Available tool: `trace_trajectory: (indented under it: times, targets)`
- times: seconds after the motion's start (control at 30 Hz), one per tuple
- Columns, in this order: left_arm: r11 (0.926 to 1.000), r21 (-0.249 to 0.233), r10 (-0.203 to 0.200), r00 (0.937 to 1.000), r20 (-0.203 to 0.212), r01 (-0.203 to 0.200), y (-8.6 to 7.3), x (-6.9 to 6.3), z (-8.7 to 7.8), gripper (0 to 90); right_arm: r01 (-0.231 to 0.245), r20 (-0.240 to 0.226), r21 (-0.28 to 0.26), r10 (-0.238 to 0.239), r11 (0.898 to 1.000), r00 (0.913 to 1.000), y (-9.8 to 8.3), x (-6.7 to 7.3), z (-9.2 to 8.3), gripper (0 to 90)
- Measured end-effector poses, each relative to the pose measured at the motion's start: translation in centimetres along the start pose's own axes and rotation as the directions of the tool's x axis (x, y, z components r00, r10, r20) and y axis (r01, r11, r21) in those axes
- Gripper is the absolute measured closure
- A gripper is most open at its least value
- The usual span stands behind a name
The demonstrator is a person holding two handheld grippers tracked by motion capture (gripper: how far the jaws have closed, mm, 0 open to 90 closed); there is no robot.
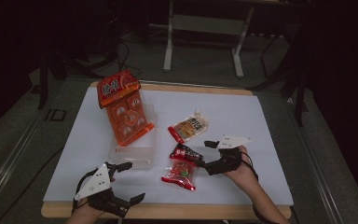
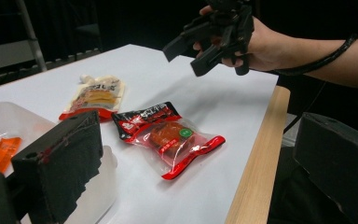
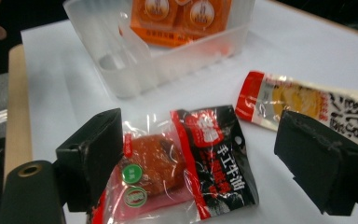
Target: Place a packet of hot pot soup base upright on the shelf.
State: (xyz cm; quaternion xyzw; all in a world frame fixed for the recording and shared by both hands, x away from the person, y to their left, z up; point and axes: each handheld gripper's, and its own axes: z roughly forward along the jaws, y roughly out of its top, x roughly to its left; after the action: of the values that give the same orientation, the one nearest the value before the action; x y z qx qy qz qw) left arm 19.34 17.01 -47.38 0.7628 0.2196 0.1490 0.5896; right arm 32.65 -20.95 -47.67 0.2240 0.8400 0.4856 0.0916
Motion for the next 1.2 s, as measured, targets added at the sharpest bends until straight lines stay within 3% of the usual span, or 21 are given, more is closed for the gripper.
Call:
trace_trajectory:
  times: [0.63, 1.2]
  targets:
    - [0.9994, 0.034, 0.013, 0.9999, 0.004, -0.013, -1.3, -0.3, 1.1, 1.8, -0.046, 0.004, 0.093, 0.046, 0.995, 0.9989, -2.0, -2.3, 2.9, 24.9]
    - [0.9995, 0.031, -0.004, 1.0, 0.006, 0.003, -1.5, -0.1, 1.2, 1.8, -0.092, 0.004, 0.202, 0.093, 0.975, 0.9956, -3.6, -3.3, 5.4, 31.7]
